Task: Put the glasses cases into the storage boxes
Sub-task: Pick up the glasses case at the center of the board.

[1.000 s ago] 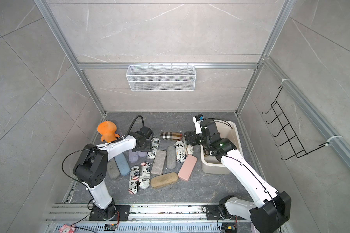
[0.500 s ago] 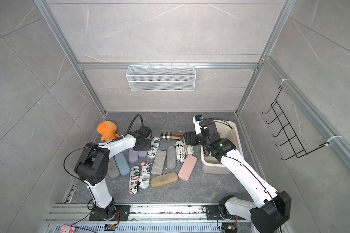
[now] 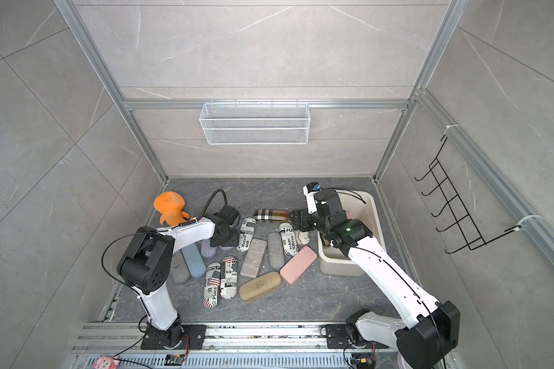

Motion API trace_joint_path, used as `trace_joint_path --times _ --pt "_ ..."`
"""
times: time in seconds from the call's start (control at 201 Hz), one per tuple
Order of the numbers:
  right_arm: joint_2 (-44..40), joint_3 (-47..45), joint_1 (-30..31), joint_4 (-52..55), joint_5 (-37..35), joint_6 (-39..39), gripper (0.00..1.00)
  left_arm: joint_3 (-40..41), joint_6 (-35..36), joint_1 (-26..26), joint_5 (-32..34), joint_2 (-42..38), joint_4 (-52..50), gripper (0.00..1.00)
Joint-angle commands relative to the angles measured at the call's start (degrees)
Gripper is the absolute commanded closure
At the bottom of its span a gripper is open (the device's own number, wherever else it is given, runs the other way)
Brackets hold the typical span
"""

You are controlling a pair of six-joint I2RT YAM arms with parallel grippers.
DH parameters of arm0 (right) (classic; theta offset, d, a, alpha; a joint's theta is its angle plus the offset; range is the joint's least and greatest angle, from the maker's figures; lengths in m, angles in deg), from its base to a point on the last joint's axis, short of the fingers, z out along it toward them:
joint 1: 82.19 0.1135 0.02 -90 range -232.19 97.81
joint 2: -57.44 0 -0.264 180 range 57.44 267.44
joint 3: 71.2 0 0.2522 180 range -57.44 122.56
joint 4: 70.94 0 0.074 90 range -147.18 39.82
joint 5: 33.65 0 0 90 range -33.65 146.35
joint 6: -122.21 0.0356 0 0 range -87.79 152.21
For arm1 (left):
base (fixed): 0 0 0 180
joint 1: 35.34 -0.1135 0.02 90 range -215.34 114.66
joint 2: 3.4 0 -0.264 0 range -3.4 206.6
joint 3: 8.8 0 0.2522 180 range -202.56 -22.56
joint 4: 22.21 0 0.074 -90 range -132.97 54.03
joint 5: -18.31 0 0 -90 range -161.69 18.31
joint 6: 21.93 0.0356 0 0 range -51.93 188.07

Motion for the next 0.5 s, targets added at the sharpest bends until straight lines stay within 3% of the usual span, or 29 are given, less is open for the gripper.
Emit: trace_joint_path --times 0.0,0.249,0.494 --pt "0.2 -0.2 0.6 0.8 -0.3 0.3 0.16 0.4 0.6 0.6 -1.6 0.0 -1.2 0.32" --pt "0.4 0.3 0.9 1.4 -0.4 0.2 0.16 2.1 0.7 1.0 -0.3 -3.6 0.6 0.44" --pt "-0.1 1.0 1.5 1.4 4.5 2.4 0.17 9.6 5.8 5.2 0.4 -23.7 12.5 0.44"
